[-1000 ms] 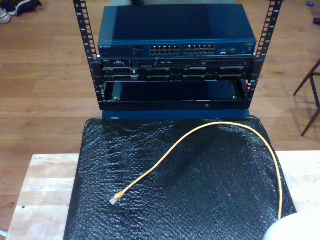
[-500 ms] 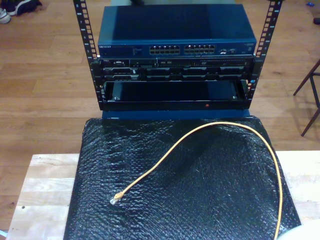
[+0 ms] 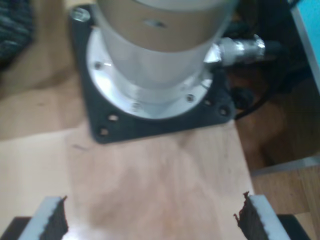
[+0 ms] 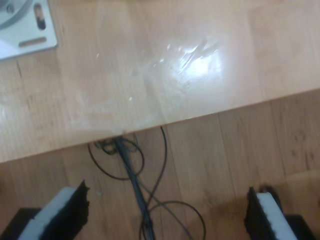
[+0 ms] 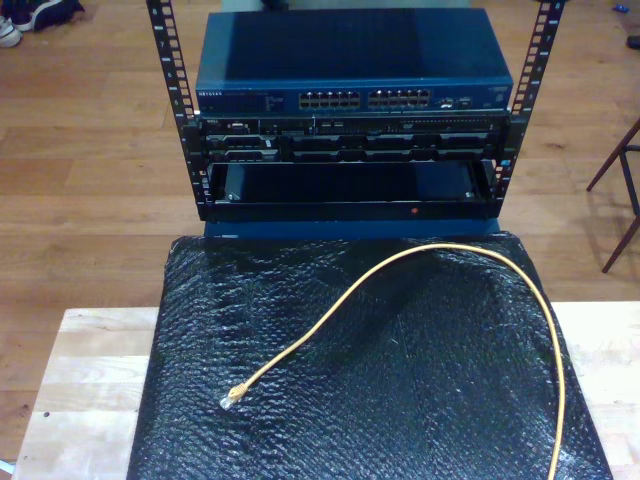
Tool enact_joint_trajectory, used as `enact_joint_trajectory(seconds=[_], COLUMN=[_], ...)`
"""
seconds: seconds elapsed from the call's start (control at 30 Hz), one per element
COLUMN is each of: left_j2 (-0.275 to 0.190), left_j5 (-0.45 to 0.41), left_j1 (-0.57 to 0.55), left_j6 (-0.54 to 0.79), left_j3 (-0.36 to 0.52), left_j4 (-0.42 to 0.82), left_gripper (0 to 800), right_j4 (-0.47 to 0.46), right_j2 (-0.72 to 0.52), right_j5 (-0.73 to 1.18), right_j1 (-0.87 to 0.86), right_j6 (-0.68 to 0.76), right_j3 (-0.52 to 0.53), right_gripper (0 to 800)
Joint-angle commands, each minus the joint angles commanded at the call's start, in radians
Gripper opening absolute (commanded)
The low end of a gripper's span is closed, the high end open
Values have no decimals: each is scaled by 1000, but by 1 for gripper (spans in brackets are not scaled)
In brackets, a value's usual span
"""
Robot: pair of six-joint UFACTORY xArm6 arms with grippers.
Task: Grab the cable and plug it in
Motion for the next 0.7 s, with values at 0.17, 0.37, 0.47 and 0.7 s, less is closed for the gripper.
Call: enact_joint_trajectory(seconds=[0.17, 0.37, 0.47, 0.7], left_j2=[3, 6, 8, 8], left_j5=[17, 18, 21, 55], left_j1=[-80, -152, -178, -221], left_j6=[-83, -155, -172, -193], left_j3=[-18, -29, -37, -61], left_j4=[-5, -18, -38, -107], left_gripper=[800, 800, 800, 800], right_j4=[61, 180, 222, 244], right_j2=[48, 54, 78, 147], right_j5=[52, 129, 164, 216], right_j1=[57, 91, 132, 259], right_j6=[64, 112, 163, 259], right_j3=[-98, -166, -206, -290], right_gripper=[794, 792, 791, 791])
